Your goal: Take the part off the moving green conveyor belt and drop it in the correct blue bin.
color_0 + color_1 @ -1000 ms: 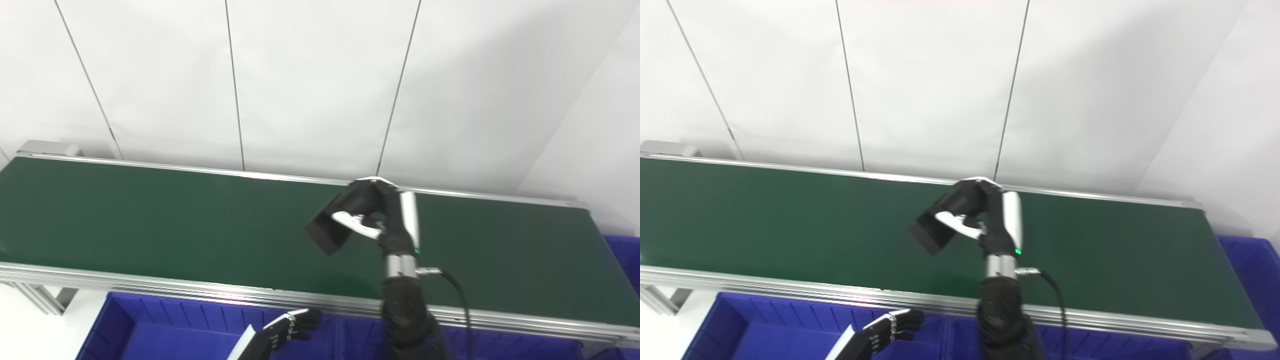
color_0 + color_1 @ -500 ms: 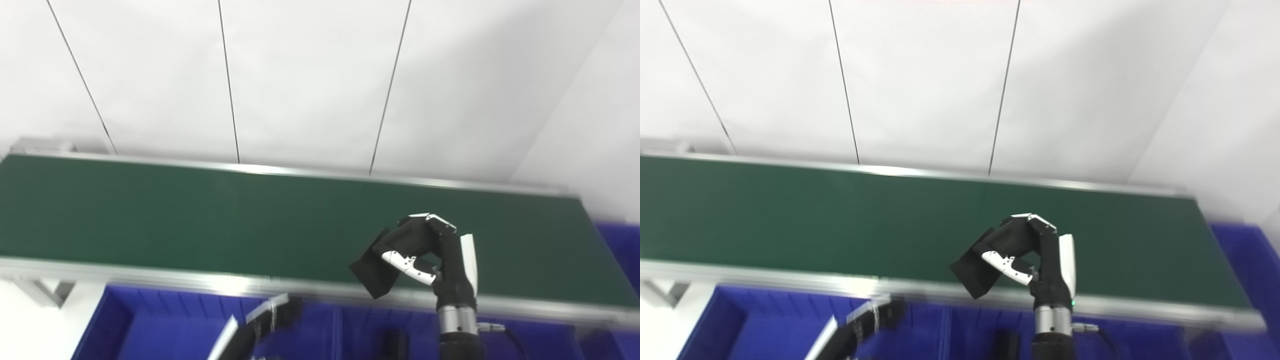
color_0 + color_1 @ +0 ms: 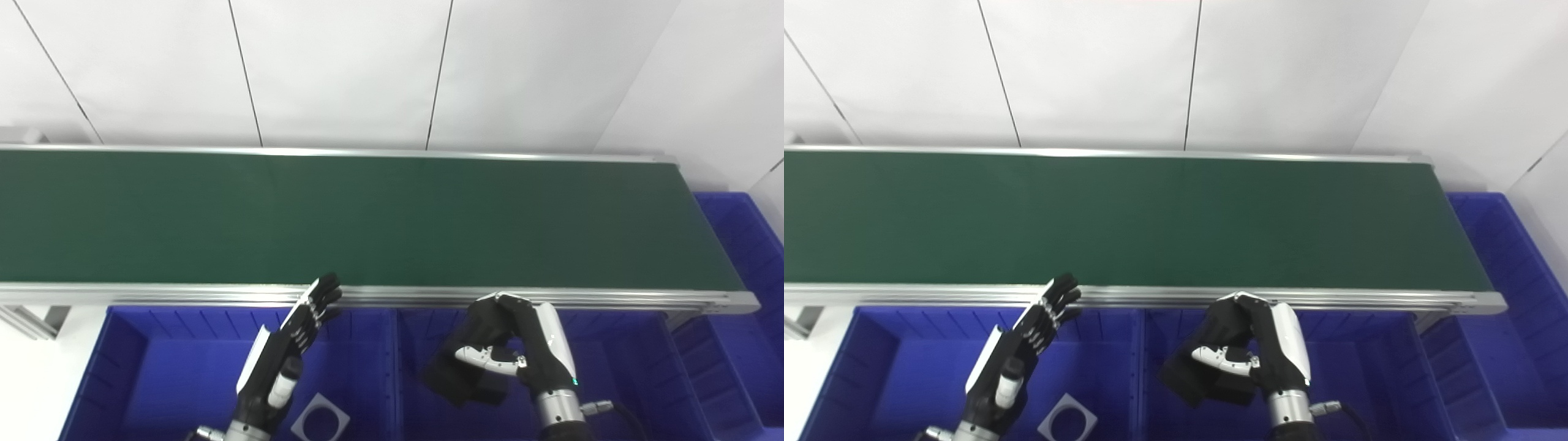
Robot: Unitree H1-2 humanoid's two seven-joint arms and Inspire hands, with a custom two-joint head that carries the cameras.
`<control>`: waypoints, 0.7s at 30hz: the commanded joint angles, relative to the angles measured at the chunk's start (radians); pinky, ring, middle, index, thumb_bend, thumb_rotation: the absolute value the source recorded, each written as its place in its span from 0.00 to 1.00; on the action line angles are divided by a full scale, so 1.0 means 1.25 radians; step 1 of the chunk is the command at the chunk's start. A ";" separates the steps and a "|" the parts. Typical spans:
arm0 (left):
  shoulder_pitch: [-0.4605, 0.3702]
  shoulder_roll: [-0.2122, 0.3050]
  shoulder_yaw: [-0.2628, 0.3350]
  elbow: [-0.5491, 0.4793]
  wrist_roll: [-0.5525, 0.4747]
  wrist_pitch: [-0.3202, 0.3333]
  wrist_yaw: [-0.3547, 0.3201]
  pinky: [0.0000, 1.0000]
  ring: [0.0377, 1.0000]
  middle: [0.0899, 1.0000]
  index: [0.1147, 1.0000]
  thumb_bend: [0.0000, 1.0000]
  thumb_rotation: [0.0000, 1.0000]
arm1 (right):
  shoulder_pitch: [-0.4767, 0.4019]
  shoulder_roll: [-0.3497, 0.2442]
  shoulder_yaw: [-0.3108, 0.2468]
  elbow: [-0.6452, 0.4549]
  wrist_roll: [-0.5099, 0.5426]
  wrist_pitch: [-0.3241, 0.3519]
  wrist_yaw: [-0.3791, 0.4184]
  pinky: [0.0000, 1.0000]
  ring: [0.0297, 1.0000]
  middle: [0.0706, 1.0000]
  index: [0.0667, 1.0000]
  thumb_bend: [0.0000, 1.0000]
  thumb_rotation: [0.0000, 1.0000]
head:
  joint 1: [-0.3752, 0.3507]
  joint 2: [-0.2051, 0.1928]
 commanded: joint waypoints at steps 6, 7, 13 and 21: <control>0.002 -0.019 0.007 -0.040 -0.010 0.023 -0.008 0.92 0.97 0.97 0.94 0.56 0.98 | -0.042 -0.021 0.030 0.032 -0.104 0.087 0.038 0.15 0.21 0.43 0.45 0.52 0.00 | 0.004 0.013; 0.003 -0.020 0.007 -0.043 -0.009 0.026 -0.007 0.91 0.97 0.97 0.93 0.56 0.97 | -0.045 -0.025 0.035 0.035 -0.115 0.097 0.043 0.16 0.24 0.44 0.45 0.52 0.00 | 0.003 0.012; 0.012 -0.030 0.013 -0.056 -0.001 0.034 -0.005 0.90 0.96 0.95 0.92 0.57 0.95 | -0.051 -0.083 0.094 0.027 -0.168 0.082 0.097 0.62 0.74 0.78 0.76 0.60 0.06 | 0.004 0.018; 0.022 -0.025 0.020 -0.078 0.003 0.050 -0.012 0.92 0.97 0.97 0.94 0.63 0.94 | 0.023 -0.042 0.069 -0.022 -0.082 -0.115 -0.080 0.98 1.00 1.00 0.99 0.88 0.69 | 0.007 0.023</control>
